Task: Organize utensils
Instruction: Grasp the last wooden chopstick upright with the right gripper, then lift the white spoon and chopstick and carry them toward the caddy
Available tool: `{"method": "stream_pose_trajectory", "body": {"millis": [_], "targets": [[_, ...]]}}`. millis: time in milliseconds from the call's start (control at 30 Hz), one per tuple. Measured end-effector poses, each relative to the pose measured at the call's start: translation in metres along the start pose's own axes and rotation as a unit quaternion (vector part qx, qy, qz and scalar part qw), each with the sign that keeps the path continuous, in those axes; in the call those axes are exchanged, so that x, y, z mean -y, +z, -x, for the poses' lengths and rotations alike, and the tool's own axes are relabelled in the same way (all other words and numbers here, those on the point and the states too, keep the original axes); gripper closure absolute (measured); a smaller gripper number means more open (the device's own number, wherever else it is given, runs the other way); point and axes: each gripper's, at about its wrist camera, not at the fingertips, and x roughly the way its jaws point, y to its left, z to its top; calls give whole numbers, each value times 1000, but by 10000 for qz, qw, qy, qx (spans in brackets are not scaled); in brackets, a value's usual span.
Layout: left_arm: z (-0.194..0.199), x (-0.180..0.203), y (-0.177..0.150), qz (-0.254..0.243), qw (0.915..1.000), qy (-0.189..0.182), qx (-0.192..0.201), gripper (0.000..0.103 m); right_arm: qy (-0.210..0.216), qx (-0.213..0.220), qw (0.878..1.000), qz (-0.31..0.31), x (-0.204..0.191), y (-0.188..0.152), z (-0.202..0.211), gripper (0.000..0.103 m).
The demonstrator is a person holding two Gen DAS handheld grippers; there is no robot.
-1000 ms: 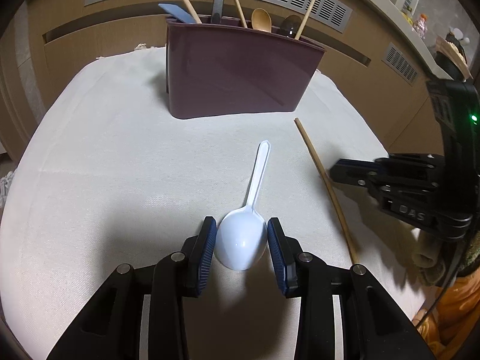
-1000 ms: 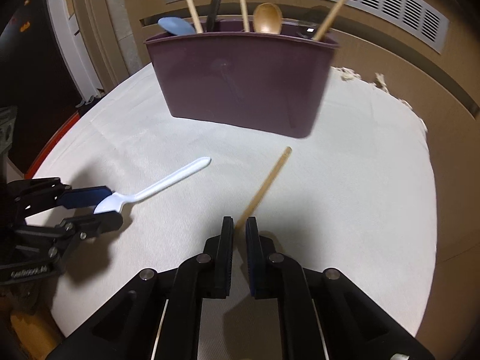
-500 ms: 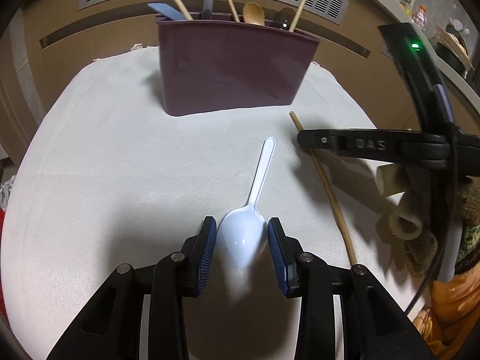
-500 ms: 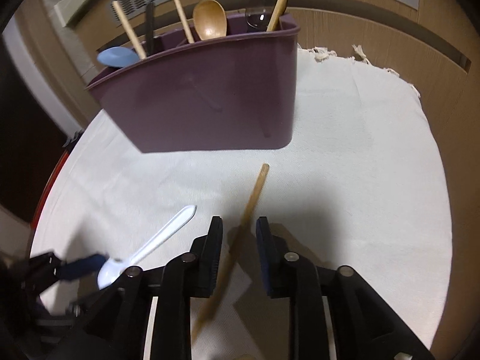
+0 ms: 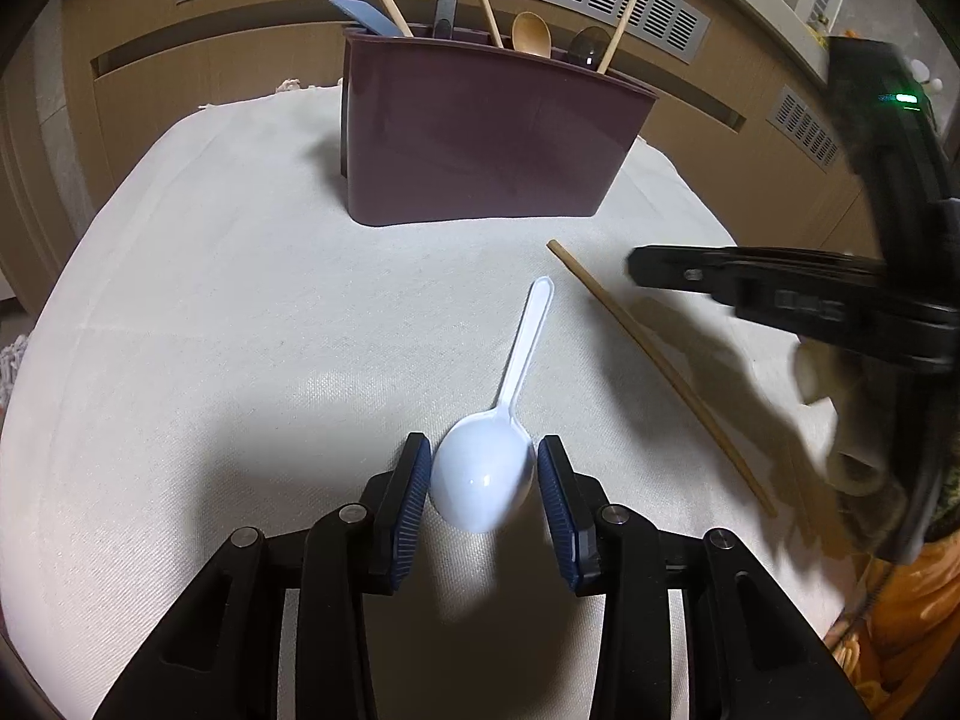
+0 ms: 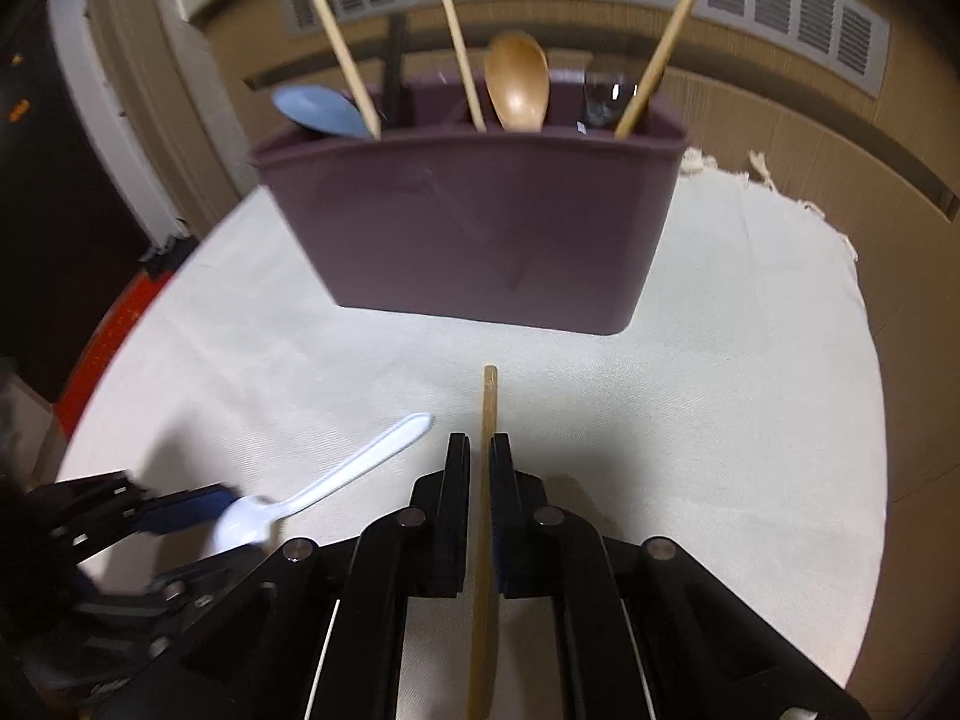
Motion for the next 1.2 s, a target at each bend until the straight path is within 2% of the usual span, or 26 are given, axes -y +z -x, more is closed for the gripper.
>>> {"method": "stream_pose_trajectory", "body": {"millis": [167,333,367,400,467,633,700,833,867,900,933,1200], "targets": [[-1,6,0,-83,9999,47,-61,59,56,128,9999,96,1,-9,20,97],[-2,10,0,-93,9998,136,-56,60,-194,-83,9994,279,-3,-11,2,96],[-2,11,0,-105,9998,182,-37,62,-246,-82,9992,314,-4,-12,-2,93],[-2,11,0,-131,9997,225,-28,64,-310,-83,9989,348,-6,-12,-6,85],[-3,12,0,-184,9995,263,-24,67,-343,-116,9989,291,-6,-10,-15,80],[-1,8,-2,-187,9996,225,15,67,-264,-390,9987,176,-7,-3,-40,80],[1,6,-2,-158,9997,198,38,67,-286,-291,9989,226,-8,-4,-40,79],[1,3,-2,-99,9998,171,47,67,-356,-290,9980,442,-12,-7,-40,80],[1,3,-2,-94,9998,168,49,67,-353,-306,9978,476,-13,-7,-39,83],[2,3,-3,-87,9998,167,54,67,-310,-329,9978,486,-14,-8,-38,93],[3,3,-3,-85,9998,169,62,67,-225,-366,9980,463,-14,-9,-37,96],[15,4,-3,-71,9996,202,177,67,76,27,9996,286,-7,-18,8,97]]}}
